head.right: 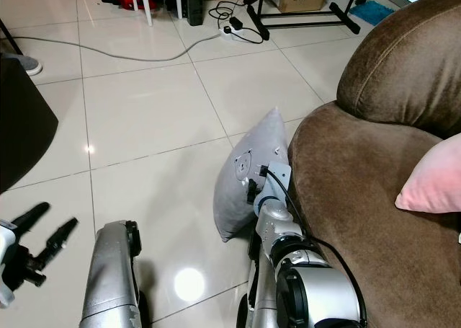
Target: Move the pillow to the sofa from floor
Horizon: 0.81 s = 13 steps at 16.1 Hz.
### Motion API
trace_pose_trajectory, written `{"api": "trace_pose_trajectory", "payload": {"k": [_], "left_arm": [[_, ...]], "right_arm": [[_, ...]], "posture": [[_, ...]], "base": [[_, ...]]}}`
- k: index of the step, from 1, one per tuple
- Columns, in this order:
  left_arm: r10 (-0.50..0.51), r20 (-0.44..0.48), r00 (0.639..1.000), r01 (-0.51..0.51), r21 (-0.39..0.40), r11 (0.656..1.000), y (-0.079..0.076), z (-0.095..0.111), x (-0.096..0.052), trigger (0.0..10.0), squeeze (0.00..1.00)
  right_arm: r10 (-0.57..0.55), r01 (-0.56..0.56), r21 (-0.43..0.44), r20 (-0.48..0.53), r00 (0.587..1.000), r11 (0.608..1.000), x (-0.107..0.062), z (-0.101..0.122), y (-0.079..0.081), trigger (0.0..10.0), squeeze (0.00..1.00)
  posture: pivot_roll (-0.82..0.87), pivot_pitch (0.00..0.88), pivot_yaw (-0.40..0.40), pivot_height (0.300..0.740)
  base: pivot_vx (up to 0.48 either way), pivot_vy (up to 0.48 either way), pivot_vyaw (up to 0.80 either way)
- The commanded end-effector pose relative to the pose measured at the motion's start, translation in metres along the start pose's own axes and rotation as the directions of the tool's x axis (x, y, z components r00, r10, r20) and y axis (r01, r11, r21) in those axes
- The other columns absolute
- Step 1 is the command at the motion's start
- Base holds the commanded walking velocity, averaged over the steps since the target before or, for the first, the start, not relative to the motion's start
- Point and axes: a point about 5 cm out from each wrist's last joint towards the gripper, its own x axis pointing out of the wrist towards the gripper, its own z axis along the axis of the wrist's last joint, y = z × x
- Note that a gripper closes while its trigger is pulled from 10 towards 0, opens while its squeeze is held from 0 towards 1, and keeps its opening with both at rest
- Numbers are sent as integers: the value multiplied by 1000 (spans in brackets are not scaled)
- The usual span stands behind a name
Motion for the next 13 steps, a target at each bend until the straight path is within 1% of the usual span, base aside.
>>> {"api": "trace_pose_trajectory", "payload": {"k": [1, 3, 4, 5, 6, 7, 8, 9, 10, 11, 12, 13], "left_arm": [[-29, 0, 1000, 29, -5, 1000, -4, 1, -1, 10000, 0], [-39, 0, 999, 39, -8, 999, -4, 2, -1, 10000, 0], [-47, -2, 999, 47, -9, 999, -5, 2, -1, 10000, 0], [-51, -4, 999, 51, -10, 999, -5, 2, -1, 10000, 0], [-55, -8, 998, 55, -9, 998, -4, 2, -2, 10000, 0], [-56, -11, 998, 56, -6, 998, -3, 1, -2, 10000, 0], [-56, -11, 998, 56, -4, 998, -3, 1, -2, 10000, 0], [-56, -12, 998, 56, -2, 998, -2, 1, -1, 10000, 0], [-56, -12, 998, 56, 1, 998, -2, 1, -1, 10000, 0], [-55, -12, 998, 55, 2, 998, -2, 1, 0, 10000, 0], [-55, -12, 998, 55, 5, 998, -1, 0, 0, 10000, 0], [-55, -12, 998, 55, 6, 998, -1, 0, 0, 10000, 0]], "right_arm": [[12, -13, 20, 12, 1000, 1000, 0, 2, 1, 0, 0], [28, -29, 40, 26, 999, 999, 0, 4, 1, 0, 0], [33, -36, 73, 39, 999, 997, 0, 7, 1, 196, 0], [38, -42, 95, 49, 998, 995, 1, 8, 1, 1922, 0], [54, -68, 152, 90, 994, 986, 1, 15, 4, 3608, 0], [68, -90, 190, 122, 990, 978, 1, 21, 6, 4039, 0], [73, -99, 200, 133, 988, 975, 0, 23, 8, 4118, 0], [83, -114, 212, 150, 985, 971, 0, 26, 10, 4549, 0], [92, -127, 218, 164, 982, 968, 0, 29, 11, 4941, 0], [96, -134, 223, 171, 981, 966, 0, 30, 12, 4941, 0], [102, -139, 220, 175, 979, 966, 0, 31, 13, 5725, 0], [104, -142, 219, 176, 979, 965, 0, 32, 14, 5725, 0]], "posture": [[170, 167, -88, 477], [172, 166, -89, 477], [178, 162, -89, 477], [179, 161, -89, 477], [187, 157, -90, 477], [191, 152, -91, 477], [191, 152, -91, 477], [194, 147, -92, 477], [197, 144, -95, 477], [198, 142, -96, 477], [200, 139, -101, 477], [199, 137, -101, 477]], "base": [[0, 0, 0], [0, 0, 0], [0, 0, 0], [0, 0, 0], [0, 0, 0], [0, 0, 0], [0, 0, 0], [0, 0, 0], [0, 0, 0], [0, 0, 0], [0, 0, 0], [0, 0, 0]]}}
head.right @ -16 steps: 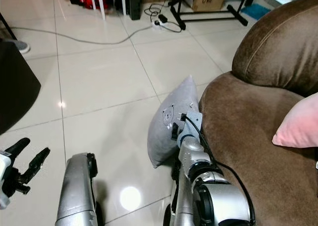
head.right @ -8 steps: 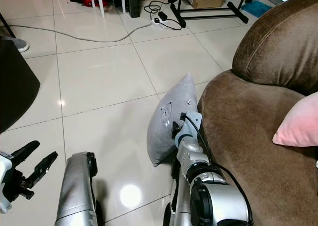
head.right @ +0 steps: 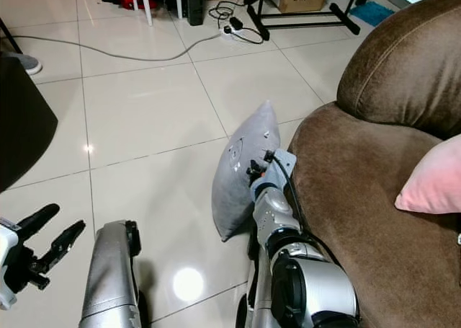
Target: Move the pillow to the sofa from floor
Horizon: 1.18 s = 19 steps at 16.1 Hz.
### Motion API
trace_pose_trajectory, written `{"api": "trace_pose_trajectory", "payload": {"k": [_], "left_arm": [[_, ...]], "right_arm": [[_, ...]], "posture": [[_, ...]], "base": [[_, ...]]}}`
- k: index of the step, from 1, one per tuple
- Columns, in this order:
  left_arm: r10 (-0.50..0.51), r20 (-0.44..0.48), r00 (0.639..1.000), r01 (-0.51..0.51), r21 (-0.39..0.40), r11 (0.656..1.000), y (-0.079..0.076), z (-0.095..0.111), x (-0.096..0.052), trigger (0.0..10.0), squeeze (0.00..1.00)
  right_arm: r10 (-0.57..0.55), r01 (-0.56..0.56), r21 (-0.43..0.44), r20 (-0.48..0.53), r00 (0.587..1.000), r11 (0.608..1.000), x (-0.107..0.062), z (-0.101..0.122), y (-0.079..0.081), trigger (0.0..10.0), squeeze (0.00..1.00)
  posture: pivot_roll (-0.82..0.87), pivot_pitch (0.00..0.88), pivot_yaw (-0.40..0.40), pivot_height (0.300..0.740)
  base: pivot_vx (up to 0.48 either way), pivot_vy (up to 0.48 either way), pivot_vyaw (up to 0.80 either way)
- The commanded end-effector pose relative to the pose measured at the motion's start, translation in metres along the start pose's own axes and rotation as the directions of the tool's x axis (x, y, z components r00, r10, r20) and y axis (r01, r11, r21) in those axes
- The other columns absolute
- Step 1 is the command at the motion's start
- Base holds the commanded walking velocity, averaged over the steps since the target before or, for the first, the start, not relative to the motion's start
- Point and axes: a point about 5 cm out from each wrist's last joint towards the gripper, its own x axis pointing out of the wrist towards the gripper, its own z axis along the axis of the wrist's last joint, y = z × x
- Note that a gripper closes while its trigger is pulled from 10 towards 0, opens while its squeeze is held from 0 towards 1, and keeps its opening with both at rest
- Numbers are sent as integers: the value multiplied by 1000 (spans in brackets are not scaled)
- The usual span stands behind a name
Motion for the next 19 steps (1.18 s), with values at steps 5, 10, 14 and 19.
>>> {"api": "trace_pose_trajectory", "payload": {"k": [5, 10, 14, 19], "left_arm": [[-23, -14, 1000, 23, 16, 1000, -3, -2, 3, 10000, 0], [-30, -15, 999, 30, 24, 999, -2, -2, 3, 10000, 0], [-41, -19, 999, 42, 26, 999, -4, -3, 2, 10000, 0], [-37, -33, 999, 38, 35, 999, -3, -4, 0, 10000, 0]], "right_arm": [[-15, 15, -14, 32, 999, 1000, 2, 9, -3, 10000, 0], [-52, 53, -14, 53, 997, 998, 2, 12, -8, 10000, 1000], [-90, 91, -30, 37, 995, 995, 2, 11, -8, 10000, 0], [-263, 262, -98, 3, 965, 960, 0, 7, -27, 10000, 0]], "posture": [[195, 134, -98, 477], [192, 135, -93, 477], [197, 137, -92, 477], [204, 139, -94, 477]], "base": [[0, 0, 0], [0, 0, 0], [0, 0, 0], [0, 0, 0]]}}
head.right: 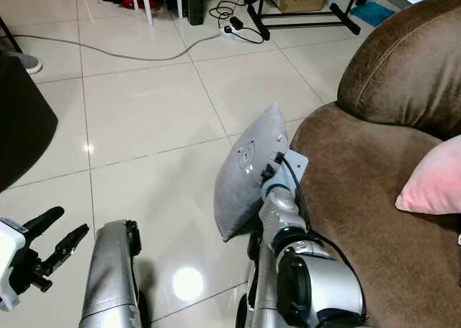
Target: Move the pillow to the sofa from floor
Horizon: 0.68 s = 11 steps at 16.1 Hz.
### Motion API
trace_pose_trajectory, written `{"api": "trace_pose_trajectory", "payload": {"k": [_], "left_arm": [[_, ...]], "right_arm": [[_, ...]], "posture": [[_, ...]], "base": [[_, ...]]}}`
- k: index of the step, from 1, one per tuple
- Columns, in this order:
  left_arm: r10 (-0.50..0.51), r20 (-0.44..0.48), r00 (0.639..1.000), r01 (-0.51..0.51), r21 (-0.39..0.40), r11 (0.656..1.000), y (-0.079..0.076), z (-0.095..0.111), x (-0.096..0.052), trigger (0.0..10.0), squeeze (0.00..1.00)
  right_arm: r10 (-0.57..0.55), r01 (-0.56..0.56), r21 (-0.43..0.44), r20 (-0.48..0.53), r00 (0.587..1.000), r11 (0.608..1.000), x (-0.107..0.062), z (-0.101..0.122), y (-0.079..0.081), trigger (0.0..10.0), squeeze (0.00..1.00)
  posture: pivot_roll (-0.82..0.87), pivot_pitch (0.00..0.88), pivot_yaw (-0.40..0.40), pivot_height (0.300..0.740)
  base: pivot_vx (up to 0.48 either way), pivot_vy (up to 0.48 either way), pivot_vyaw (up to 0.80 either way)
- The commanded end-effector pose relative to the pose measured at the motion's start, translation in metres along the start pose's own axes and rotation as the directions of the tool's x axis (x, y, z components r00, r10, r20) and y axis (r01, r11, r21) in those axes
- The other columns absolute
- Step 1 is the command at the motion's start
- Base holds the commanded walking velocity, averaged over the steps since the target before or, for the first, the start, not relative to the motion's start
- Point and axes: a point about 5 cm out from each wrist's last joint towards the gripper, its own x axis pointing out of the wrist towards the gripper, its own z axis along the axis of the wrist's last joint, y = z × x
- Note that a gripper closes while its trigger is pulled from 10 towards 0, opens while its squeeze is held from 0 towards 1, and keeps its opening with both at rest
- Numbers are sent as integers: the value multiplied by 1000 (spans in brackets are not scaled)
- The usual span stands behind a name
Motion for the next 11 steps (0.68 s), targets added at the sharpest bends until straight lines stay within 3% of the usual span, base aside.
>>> {"api": "trace_pose_trajectory", "payload": {"k": [1, 3, 6, 7, 8, 9, 10, 11], "left_arm": [[-8, -11, 1000, 8, 15, 1000, -2, 0, -2, 10000, 0], [-9, -12, 1000, 9, 14, 1000, -2, -1, -2, 10000, 0], [-12, -12, 1000, 12, 13, 1000, -2, 0, -1, 10000, 0], [-14, -12, 1000, 14, 13, 1000, -2, 0, -1, 10000, 0], [-16, -12, 1000, 16, 13, 1000, -2, 0, -1, 10000, 0], [-17, -12, 1000, 17, 13, 1000, -2, 0, -1, 10000, 0], [-23, -12, 1000, 23, 12, 1000, -2, 0, -1, 10000, 0], [-25, -12, 1000, 26, 12, 1000, -2, 0, -1, 10000, 0]], "right_arm": [[-61, 61, -20, -4, 998, 998, 1, 0, -9, 10000, 0], [-49, 48, 37, 25, 998, 998, 2, 5, -10, 10000, 0], [74, -85, 129, 88, 993, 988, 1, 14, 1, 10000, 0], [100, -112, 134, 97, 990, 985, 1, 15, 4, 8941, 0], [111, -124, 135, 99, 989, 983, 1, 16, 5, 6000, 0], [119, -132, 137, 100, 988, 982, 1, 16, 6, 6000, 0], [131, -144, 137, 102, 986, 980, 0, 15, 8, 2118, 0], [134, -148, 138, 102, 986, 979, 0, 14, 8, 2118, 0]], "posture": [[204, 139, -94, 477], [203, 139, -93, 477], [200, 144, -86, 477], [199, 145, -83, 477], [198, 145, -83, 477], [198, 145, -83, 477], [197, 148, -78, 477], [197, 148, -78, 477]], "base": [[0, 0, 0], [0, 0, 0], [0, 0, 0], [0, 0, 0], [0, 0, 0], [0, 0, 0], [0, 0, 0], [0, 0, 0]]}}
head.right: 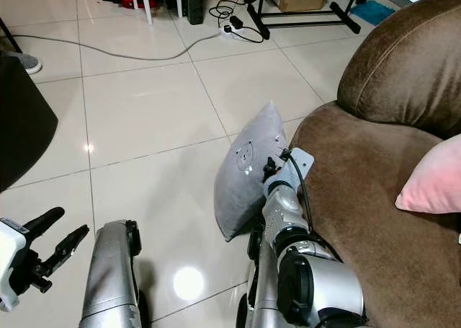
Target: Move the pillow to the sofa from floor
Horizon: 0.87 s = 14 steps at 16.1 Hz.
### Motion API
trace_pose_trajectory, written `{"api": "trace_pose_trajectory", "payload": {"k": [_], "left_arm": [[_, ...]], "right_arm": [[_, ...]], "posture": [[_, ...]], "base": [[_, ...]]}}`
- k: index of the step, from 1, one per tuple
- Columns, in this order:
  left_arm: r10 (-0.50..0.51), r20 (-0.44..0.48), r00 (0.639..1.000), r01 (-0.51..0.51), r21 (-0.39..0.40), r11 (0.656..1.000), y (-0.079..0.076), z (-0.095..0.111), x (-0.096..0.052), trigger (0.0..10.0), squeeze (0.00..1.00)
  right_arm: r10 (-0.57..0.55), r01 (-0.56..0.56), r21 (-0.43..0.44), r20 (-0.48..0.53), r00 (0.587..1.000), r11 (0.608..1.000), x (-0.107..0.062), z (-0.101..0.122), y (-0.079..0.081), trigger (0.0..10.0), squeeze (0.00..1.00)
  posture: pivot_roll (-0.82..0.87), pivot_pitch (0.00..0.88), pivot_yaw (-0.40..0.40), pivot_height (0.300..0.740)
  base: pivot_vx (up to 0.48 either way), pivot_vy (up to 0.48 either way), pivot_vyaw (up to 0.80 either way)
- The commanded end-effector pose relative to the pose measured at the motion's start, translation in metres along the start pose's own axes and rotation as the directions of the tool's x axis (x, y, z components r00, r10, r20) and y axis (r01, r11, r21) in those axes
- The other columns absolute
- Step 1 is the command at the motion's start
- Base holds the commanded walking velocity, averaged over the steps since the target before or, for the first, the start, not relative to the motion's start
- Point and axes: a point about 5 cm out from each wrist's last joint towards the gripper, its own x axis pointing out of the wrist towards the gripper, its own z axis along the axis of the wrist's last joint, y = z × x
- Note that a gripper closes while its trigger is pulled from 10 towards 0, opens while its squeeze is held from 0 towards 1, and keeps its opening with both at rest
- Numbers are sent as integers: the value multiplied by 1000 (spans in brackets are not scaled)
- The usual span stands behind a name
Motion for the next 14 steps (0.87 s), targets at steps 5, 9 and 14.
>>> {"api": "trace_pose_trajectory", "payload": {"k": [5, 9, 14], "left_arm": [[-21, -16, 1000, 21, 7, 1000, -3, -1, -1, 10000, 0], [-53, -29, 998, 53, -9, 999, -6, -3, -2, 10000, 0], [-95, -51, 994, 93, -38, 995, -14, -10, -1, 10000, 0]], "right_arm": [[0, 0, 0, -3, 1000, 1000, 0, 0, 2, 0, 0], [-9, 9, -6, -17, 1000, 1000, 0, -1, -1, 0, 0], [-6, 6, -10, -25, 1000, 1000, 0, -2, 0, 0, 0]], "posture": [[202, 149, -76, 477], [203, 144, -74, 477], [202, 114, -79, 477]], "base": [[0, 0, 0], [0, 0, 0], [0, 0, 0]]}}
